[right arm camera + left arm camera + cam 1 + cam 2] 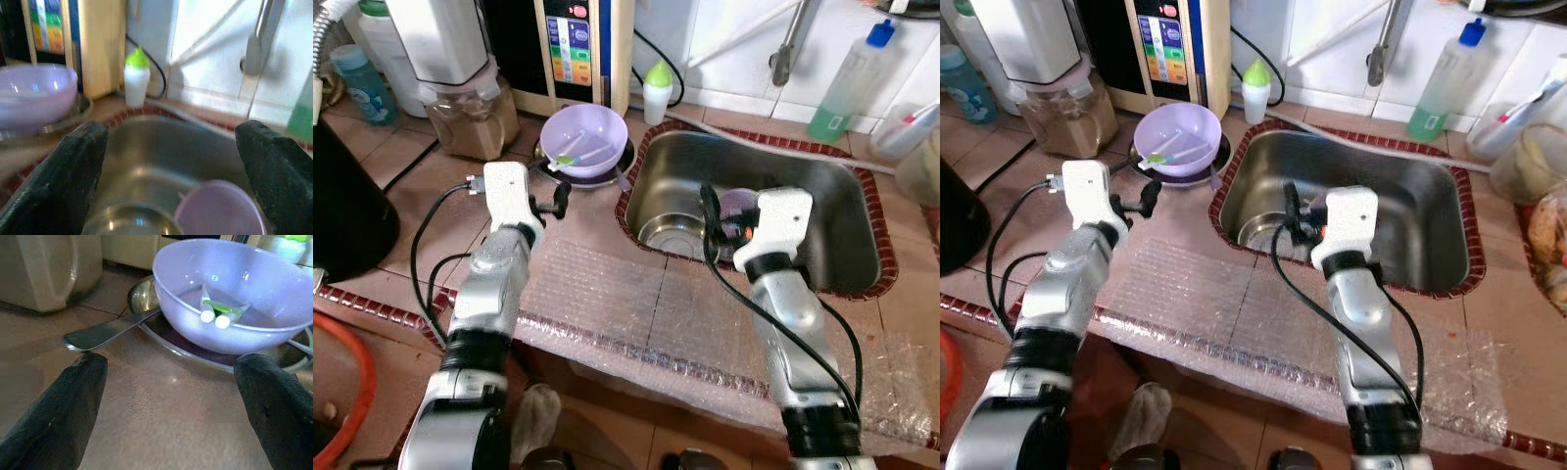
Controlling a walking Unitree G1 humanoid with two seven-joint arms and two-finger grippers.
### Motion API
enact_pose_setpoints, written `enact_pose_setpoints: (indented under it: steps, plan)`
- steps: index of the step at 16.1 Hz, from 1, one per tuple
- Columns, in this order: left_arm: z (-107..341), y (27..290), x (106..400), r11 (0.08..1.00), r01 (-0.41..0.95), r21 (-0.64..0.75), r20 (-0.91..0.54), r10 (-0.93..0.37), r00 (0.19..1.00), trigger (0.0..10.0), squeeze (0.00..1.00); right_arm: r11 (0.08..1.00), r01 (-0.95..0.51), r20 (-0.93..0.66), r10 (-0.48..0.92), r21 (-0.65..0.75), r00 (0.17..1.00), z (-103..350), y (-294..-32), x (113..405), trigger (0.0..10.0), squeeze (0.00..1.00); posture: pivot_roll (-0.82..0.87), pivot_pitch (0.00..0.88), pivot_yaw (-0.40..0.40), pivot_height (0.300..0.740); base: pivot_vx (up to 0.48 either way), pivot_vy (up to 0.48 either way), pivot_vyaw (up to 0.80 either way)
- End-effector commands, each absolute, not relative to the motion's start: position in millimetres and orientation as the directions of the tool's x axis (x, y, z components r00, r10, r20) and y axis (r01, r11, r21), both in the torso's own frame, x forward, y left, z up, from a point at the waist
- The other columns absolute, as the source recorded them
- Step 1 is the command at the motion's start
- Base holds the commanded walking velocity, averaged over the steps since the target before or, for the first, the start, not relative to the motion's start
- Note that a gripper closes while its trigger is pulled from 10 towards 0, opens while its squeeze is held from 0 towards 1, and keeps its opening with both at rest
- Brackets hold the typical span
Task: Kitchen organization
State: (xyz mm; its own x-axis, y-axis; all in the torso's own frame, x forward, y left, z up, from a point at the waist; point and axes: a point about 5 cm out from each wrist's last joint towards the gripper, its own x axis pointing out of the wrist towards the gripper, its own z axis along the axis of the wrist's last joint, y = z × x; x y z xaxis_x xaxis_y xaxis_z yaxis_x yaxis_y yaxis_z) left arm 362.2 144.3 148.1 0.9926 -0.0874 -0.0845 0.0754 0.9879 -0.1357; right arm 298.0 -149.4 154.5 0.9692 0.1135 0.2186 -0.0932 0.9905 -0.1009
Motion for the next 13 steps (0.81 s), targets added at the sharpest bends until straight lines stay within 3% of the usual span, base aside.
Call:
enact_pose_setpoints:
  steps: [1, 13]
  plan:
    - [151, 143, 369, 0.984, 0.055, -0.167, -0.100, -0.072, 0.992, 10.0, 0.00, 0.989, -0.100, 0.225, 0.122, -0.108, 0.967, 159, -148, 296, 10.0, 0.00, -0.05, 0.140, 0.046, 0.740, 0.000, 0.000, 0.00]
    - [146, 142, 394, 0.966, -0.016, -0.257, -0.219, -0.043, 0.975, 10.0, 0.00, 0.985, -0.127, 0.192, 0.147, -0.113, 0.970, 158, -142, 295, 10.0, 0.00, -0.07, 0.129, 0.040, 0.740, 0.000, 0.000, 0.00]
